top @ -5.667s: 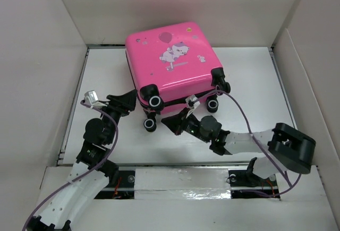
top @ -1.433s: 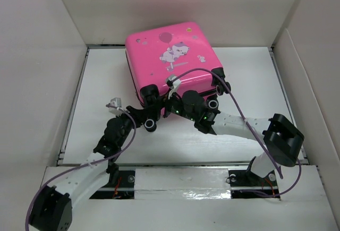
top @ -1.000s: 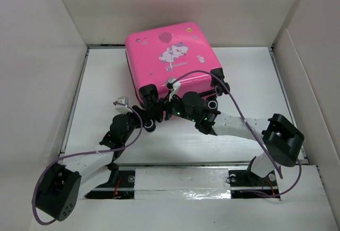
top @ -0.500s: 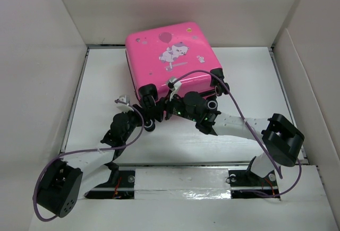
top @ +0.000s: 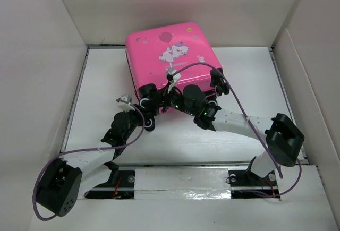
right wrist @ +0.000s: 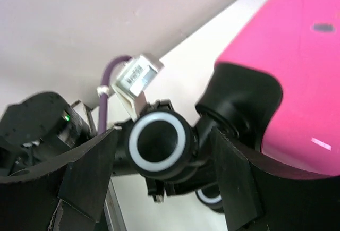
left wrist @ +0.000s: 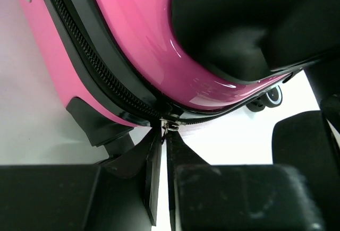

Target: Pack the luggage

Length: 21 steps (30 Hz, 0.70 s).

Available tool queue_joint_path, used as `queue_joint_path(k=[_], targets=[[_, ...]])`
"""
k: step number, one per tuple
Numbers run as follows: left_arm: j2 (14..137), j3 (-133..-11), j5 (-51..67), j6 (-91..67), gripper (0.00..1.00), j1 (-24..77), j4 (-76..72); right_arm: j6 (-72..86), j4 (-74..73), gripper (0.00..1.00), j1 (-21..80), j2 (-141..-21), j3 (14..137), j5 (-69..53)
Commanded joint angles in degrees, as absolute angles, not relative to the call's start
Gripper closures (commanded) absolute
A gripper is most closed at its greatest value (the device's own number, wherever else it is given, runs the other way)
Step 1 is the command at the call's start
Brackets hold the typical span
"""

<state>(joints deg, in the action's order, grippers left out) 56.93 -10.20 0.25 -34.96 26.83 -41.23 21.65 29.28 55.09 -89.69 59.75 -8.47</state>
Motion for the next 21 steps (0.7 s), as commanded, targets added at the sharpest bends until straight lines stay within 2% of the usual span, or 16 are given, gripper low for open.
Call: queue_joint_path(k=[1, 3, 10, 21], targets=[[55.4, -14.7, -3.5, -33.5, 0.97, 26.4, -46.1, 19.4, 27.7, 0.24, 54.8, -89.7, 62.5, -6.8], [55.1, -14.7, -3.4, -33.8, 1.00, 26.4, -46.3, 19.1, 26.8, 0.23, 54.8, -89.6, 62.2, -6.3], [54.4, -14.9, -3.5, -34.0, 1.00, 26.4, -46.0, 13.5, 18.5, 0.23, 56.1, -89.5, 66.9, -2.6], [54.6, -15.0, -3.3, -34.1, 1.00, 26.4, -46.1, 11.1, 9.3, 0.23, 56.6, -94.4, 74.6, -4.0]])
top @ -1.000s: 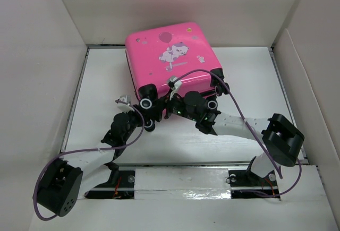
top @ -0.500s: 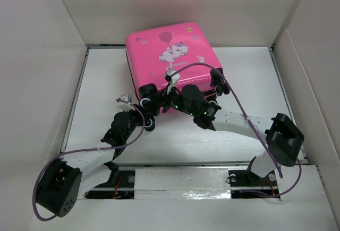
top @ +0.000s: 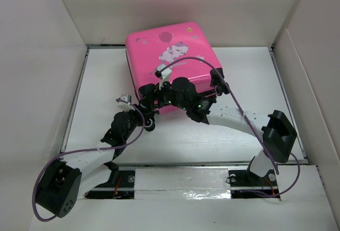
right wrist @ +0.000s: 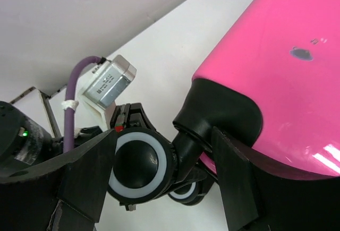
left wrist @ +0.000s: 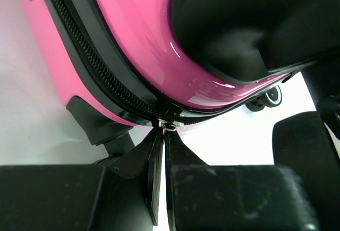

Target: Pack the luggage

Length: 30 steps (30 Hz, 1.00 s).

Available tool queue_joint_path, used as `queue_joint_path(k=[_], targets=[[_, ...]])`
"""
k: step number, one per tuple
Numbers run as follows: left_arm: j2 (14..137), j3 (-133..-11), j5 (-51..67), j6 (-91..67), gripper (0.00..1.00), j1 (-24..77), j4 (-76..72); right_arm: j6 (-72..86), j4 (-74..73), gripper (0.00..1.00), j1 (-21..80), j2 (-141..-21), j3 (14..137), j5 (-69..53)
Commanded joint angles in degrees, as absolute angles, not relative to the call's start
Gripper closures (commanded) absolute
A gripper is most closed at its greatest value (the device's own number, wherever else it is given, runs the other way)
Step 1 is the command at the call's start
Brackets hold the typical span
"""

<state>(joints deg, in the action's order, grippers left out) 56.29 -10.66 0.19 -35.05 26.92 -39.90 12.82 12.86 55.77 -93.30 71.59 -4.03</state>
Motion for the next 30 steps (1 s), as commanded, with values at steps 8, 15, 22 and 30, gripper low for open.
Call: queue_joint_path(k=[8, 15, 22, 30], targets=[[55.2, -15.1, -3.1, -34.1, 1.00, 26.4, -46.5, 11.3, 6.5, 0.22, 57.7, -96.7, 76.3, -3.3], [55.0, -14.9, -3.2, -34.0, 1.00, 26.4, -46.4, 11.1, 5.8, 0.23, 59.5, -94.7, 75.1, -0.3], [54.9, -14.9, -3.2, -34.1, 1.00, 26.4, -46.4, 10.7, 4.0, 0.23, 61.1, -93.5, 73.6, 5.4], [54.8, -14.9, -3.2, -34.0, 1.00, 26.4, -46.3, 10.9, 2.3, 0.23, 62.8, -93.6, 73.3, 10.5]])
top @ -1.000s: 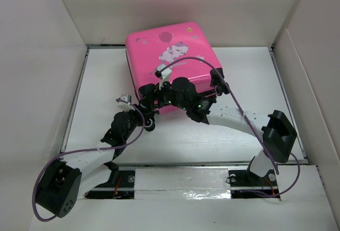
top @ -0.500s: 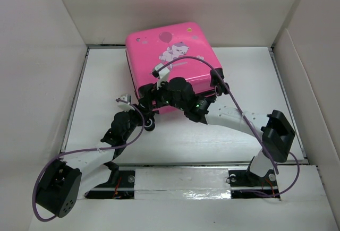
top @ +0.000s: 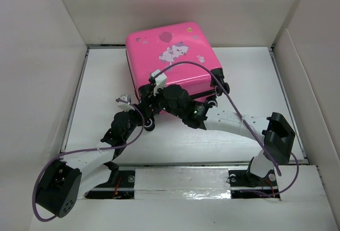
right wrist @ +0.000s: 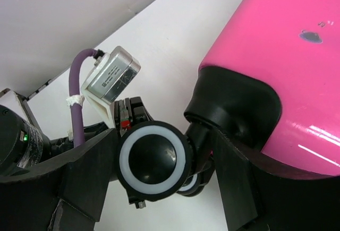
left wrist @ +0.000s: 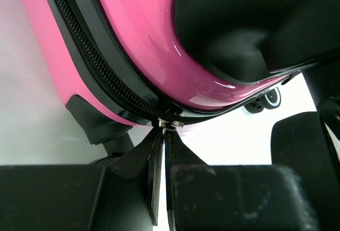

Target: Pack the luggage

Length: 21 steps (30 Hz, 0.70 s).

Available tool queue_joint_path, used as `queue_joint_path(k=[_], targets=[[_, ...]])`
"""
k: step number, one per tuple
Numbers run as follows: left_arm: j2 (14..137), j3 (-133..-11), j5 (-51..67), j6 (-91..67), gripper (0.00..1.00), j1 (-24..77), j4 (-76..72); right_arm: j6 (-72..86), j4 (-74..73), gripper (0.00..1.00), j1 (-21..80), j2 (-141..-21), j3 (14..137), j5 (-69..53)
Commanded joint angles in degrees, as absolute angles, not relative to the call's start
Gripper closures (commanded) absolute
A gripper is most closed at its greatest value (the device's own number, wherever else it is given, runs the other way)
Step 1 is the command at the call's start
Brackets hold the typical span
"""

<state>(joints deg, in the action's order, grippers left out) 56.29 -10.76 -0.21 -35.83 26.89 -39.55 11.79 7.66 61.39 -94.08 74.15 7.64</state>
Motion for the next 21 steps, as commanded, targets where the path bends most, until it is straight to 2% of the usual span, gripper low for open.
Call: queue_joint_path(k=[1, 9, 11, 12, 13, 15, 16, 19, 21], targets=[[54.8, -14.8, -3.3, -34.0, 1.00, 26.4, -46.3, 10.9, 2.3, 0.23, 62.8, -93.7, 73.4, 11.4], [54.8, -14.9, -3.2, -34.0, 1.00, 26.4, -46.5, 11.5, 0.2, 0.24, 63.9, -95.2, 75.4, 16.1], [55.1, -14.9, -3.2, -34.0, 1.00, 26.4, -46.5, 11.6, 0.2, 0.29, 63.9, -95.6, 75.8, 16.1], [55.1, -14.9, -3.2, -34.0, 1.00, 26.4, -46.5, 11.8, 0.2, 0.33, 63.9, -95.8, 76.1, 16.2], [55.2, -14.9, -3.2, -34.0, 1.00, 26.4, -46.6, 11.9, 0.1, 0.40, 63.9, -96.4, 76.3, 16.3], [55.1, -14.9, -3.3, -33.9, 1.00, 26.4, -46.6, 12.1, 0.3, 0.47, 63.9, -96.8, 76.6, 16.6], [55.0, -14.9, -3.3, -33.9, 1.00, 26.4, -46.5, 12.3, 0.4, 0.57, 63.9, -96.9, 76.5, 17.1], [54.8, -14.8, -3.7, -33.8, 1.00, 26.4, -46.3, 13.3, 2.6, 0.73, 63.9, -96.3, 74.7, 17.2], [54.8, -14.9, -4.0, -33.5, 1.00, 26.4, -46.0, 14.6, 3.6, 0.76, 63.4, -95.4, 73.7, 16.9]])
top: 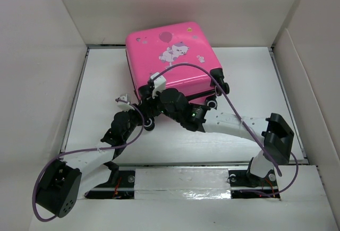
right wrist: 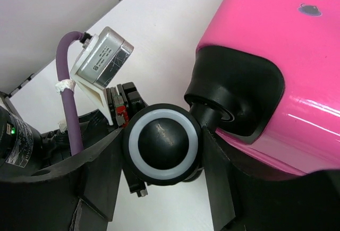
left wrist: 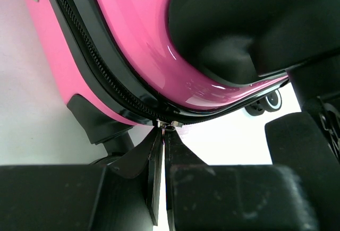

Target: Pack the luggage

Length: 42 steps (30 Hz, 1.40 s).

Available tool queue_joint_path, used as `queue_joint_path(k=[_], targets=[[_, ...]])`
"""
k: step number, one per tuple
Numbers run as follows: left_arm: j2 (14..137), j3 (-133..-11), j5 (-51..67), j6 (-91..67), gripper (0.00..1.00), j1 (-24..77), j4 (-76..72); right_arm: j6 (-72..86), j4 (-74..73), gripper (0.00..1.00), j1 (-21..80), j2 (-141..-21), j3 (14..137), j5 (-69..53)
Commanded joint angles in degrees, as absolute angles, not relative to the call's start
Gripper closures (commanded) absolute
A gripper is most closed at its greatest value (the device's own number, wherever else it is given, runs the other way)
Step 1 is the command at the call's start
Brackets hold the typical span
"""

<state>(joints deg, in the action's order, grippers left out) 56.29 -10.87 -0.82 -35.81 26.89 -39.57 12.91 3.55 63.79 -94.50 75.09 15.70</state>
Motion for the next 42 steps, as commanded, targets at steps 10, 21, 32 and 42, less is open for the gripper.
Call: queue_joint_path(k=[10, 21, 32, 42], targets=[[54.7, -14.2, -5.9, -33.3, 1.00, 26.4, -45.0, 24.9, 28.5, 0.82, 56.2, -85.9, 53.5, 2.0], [52.2, -14.8, -15.1, -32.9, 1.00, 26.4, -38.4, 33.6, 46.2, 0.85, 50.8, -83.0, 42.0, -13.0], [47.9, -15.6, -27.2, -34.0, 1.00, 26.4, -28.2, 31.8, 43.4, 0.85, 50.3, -75.3, 36.7, -14.3], [55.2, -18.9, -30.6, -37.2, 1.00, 23.6, -33.0, 27.3, 33.1, 0.84, 57.8, -68.3, 38.5, -11.7]])
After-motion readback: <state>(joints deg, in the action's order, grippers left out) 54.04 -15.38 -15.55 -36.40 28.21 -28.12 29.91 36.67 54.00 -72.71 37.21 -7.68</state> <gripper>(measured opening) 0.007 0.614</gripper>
